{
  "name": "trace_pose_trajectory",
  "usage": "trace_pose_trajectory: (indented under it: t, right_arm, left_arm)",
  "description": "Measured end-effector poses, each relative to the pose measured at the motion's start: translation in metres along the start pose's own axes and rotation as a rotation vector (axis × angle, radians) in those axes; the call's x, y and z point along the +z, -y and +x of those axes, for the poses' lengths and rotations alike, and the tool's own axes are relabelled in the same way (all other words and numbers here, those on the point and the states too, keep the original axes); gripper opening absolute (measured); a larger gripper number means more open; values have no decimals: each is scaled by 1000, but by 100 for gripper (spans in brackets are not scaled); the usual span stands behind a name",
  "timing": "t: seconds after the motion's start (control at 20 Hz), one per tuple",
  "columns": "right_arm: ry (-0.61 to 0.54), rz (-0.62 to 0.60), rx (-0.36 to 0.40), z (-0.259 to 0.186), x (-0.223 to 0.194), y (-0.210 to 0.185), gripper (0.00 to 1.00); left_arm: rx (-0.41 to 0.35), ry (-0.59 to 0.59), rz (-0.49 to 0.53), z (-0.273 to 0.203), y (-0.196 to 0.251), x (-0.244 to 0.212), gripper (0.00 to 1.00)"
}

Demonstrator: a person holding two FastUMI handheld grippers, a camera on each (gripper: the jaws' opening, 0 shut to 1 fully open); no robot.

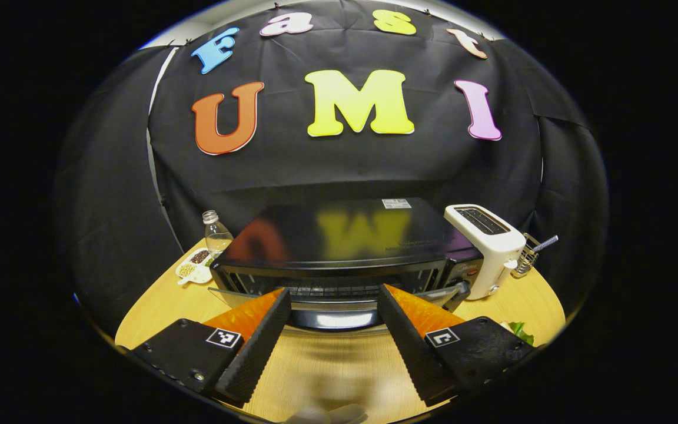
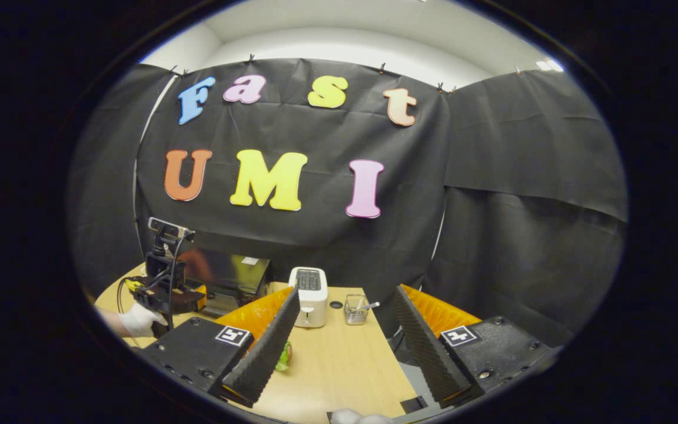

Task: Open the electric oven with the left hand, put the food in, and close the electric oven.

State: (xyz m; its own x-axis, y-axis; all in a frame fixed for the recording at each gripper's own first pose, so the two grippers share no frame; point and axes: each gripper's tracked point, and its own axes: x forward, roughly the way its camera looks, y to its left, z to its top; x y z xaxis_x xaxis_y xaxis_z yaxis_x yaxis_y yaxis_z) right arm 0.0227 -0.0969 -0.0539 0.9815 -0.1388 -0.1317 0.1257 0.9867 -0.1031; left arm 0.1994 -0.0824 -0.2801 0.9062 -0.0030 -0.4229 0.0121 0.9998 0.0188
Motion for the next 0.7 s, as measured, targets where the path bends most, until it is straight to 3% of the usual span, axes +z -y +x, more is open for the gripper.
trace_pose_trajectory:
  t: [0.1, 0.2, 0.7]
  right_arm:
    - [-2, 1, 6, -4, -2, -3, 95]
    - [-12, 1, 11, -9, -5, -6, 100]
    - [-35, -6, -1, -25, -20, -4, 100]
  left_arm:
    - [-6, -6, -1, -9, 0, -10, 98]
    - [-18, -31, -10, -20, -1, -28, 98]
    - [-73, -165, -18, -50, 5, -116, 98]
